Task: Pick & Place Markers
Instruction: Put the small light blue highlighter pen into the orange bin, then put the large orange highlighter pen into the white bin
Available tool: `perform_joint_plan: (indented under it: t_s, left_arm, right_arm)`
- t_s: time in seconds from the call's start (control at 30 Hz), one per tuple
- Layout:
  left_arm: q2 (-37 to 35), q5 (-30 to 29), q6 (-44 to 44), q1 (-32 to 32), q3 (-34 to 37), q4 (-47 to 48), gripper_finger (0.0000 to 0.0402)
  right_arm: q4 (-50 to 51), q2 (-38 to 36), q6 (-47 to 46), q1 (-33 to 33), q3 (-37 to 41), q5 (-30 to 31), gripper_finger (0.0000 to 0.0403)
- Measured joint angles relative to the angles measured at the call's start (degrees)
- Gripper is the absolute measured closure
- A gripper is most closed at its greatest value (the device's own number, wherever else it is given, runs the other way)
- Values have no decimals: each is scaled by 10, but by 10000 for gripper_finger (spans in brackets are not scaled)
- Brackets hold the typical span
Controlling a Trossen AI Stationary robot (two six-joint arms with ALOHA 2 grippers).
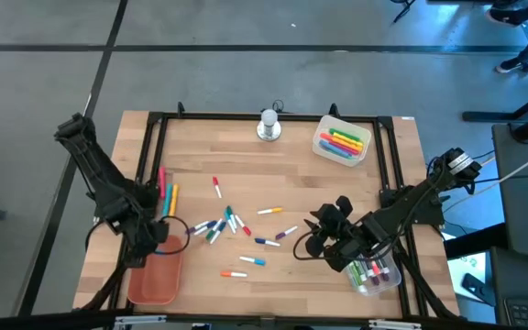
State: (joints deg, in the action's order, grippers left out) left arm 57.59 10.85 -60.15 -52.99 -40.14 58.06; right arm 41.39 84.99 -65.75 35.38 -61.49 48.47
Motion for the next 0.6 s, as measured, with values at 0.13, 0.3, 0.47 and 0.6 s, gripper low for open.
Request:
perform_joint_plan:
  t_s: [0.13, 0.3, 0.47, 0.6]
  left_arm:
    - [4, 7, -42, -1, 7, 1, 330]
    - [4, 8, -80, 17, 7, 0, 302]
    - [4, 17, -94, 46, 2, 7, 273]
    - [4, -16, -68, 78, -27, 48, 266]
  right_arm:
    - [0, 0, 3, 0, 0, 0, 260]
    - [-3, 0, 3, 0, 0, 0, 260]
    - [-6, 0, 3, 0, 0, 0, 260]
    - [-6, 0, 3, -1, 0, 0, 260]
